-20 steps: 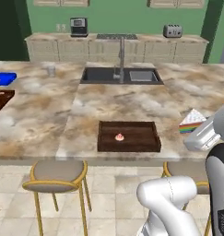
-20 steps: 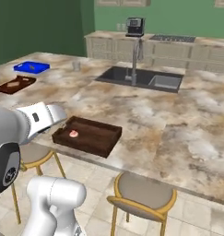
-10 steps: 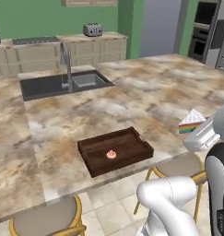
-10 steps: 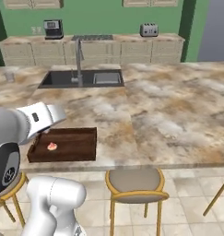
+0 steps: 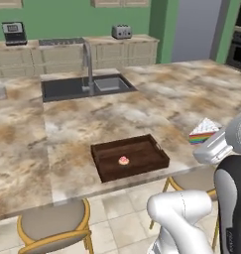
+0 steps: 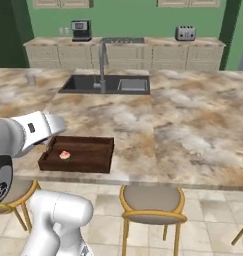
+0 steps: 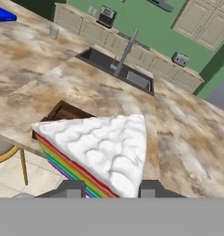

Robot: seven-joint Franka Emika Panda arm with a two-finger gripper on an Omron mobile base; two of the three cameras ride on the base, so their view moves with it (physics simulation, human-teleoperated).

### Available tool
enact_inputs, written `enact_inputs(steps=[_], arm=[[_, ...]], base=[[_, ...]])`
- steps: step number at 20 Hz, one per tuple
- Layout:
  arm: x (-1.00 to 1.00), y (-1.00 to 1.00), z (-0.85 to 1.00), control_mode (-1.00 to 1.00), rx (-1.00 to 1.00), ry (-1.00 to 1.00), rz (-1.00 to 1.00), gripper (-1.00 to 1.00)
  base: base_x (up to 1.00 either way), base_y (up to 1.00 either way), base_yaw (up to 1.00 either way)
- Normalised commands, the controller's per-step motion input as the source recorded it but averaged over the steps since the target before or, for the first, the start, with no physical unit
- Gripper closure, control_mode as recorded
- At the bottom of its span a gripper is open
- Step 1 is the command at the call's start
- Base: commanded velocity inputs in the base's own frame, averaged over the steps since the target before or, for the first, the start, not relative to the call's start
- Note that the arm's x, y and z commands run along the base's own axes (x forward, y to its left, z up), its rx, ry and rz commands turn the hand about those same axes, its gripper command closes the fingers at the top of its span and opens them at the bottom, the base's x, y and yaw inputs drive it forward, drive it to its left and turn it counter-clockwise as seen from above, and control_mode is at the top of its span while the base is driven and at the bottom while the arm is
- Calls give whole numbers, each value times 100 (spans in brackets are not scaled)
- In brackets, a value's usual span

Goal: Take the cake and cupcake from the fridge and place them on the empty tray on the dining counter.

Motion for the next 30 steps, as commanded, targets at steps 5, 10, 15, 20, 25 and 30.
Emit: enact_inputs(steps=[5,10,15,20,25,30], arm=[[0,0,0,100,0,0,0,100],[0,0,0,100,0,0,0,100],[0,0,0,100,0,0,0,100],[60,0,-24,-100,0,0,0,100],[100,0,-59,-100,0,-3,0,100],[92,0,-44,-100,11,0,19,100]], base=[[100,-12,52],[98,10,5],[86,3,-5],[40,0,-1],[0,0,0],[0,0,0]])
